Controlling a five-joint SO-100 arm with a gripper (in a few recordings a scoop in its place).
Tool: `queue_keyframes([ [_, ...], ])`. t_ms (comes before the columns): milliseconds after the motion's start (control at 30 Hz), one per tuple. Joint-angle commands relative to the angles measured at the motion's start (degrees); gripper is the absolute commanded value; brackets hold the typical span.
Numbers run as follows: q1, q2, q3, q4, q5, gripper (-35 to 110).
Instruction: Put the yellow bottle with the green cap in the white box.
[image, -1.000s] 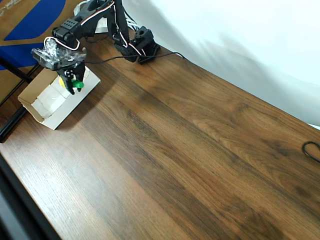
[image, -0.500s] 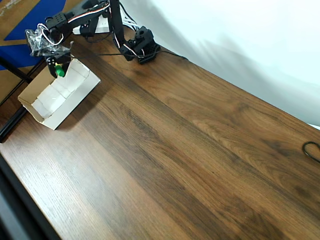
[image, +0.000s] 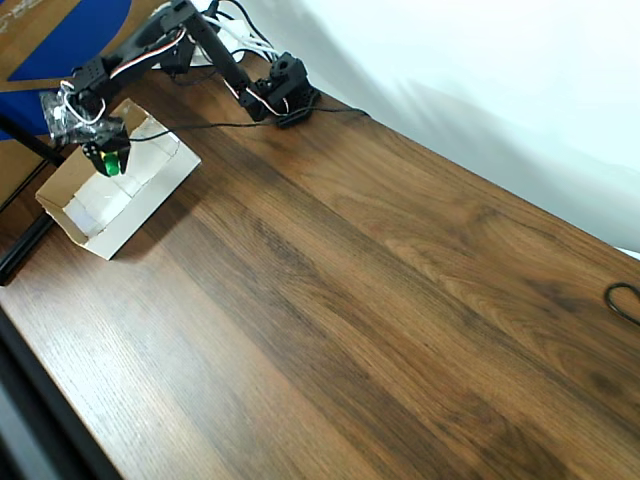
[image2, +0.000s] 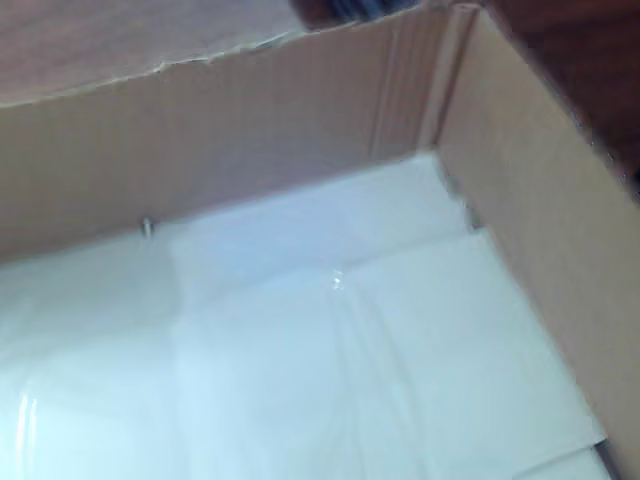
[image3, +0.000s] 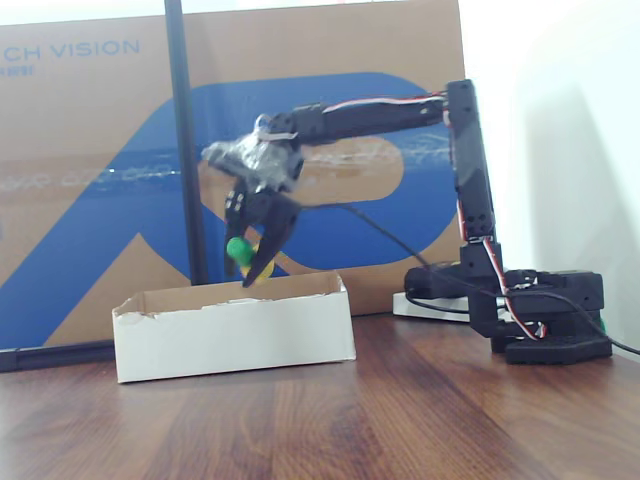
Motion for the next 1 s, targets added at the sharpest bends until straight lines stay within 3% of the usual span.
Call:
queue_keyframes([
  [0,1.67,0.35,-4.39,-0.44,-0.26,17],
  [100,2.55,0.18,-4.22,-0.97,-0.7,25],
  [267,2.55,2.81,-3.43,-0.97,-1.14,25],
  [400,2.37,9.76,1.41,-1.14,0.0,1],
  [467,1.49,14.68,5.19,-1.41,0.44,0],
  [967,-23.38,68.73,51.77,-6.77,-3.78,0],
])
